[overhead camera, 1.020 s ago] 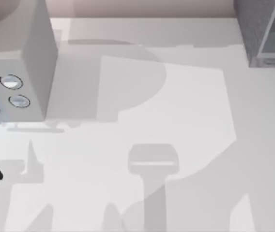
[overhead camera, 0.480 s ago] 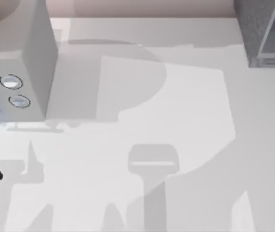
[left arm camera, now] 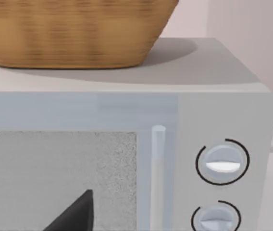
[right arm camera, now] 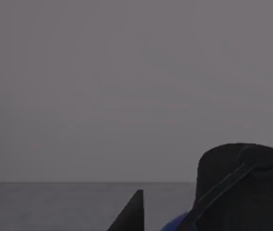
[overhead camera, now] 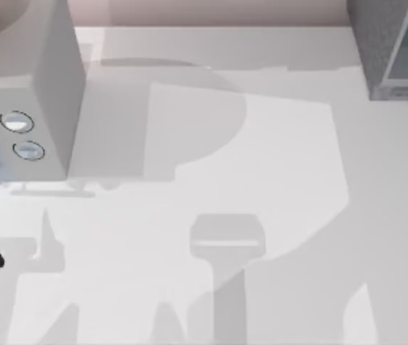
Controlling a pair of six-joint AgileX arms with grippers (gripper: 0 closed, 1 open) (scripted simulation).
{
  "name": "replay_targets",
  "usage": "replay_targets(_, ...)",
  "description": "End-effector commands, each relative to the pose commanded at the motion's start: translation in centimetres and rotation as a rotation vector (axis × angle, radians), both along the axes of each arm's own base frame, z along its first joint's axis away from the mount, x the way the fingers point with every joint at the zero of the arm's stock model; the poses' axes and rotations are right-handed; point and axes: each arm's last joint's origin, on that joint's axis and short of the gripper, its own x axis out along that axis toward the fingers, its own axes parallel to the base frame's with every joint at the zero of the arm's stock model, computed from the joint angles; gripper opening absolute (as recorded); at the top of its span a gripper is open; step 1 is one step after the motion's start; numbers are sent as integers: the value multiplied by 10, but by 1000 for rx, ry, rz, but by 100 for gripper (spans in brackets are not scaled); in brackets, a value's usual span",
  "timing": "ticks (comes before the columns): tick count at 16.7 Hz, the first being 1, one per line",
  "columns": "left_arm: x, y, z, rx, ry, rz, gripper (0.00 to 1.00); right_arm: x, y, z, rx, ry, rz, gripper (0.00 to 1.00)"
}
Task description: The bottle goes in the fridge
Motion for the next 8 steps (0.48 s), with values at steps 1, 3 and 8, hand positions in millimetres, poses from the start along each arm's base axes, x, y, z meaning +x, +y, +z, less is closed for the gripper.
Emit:
replay_targets(1,0,0,0,0,0,0,100,0,0,0,0,0,0,91)
replay_targets(3,0,0,0,0,0,0,100,0,0,0,0,0,0,100)
replay_targets(8,0,0,0,0,0,0,100,0,0,0,0,0,0,100)
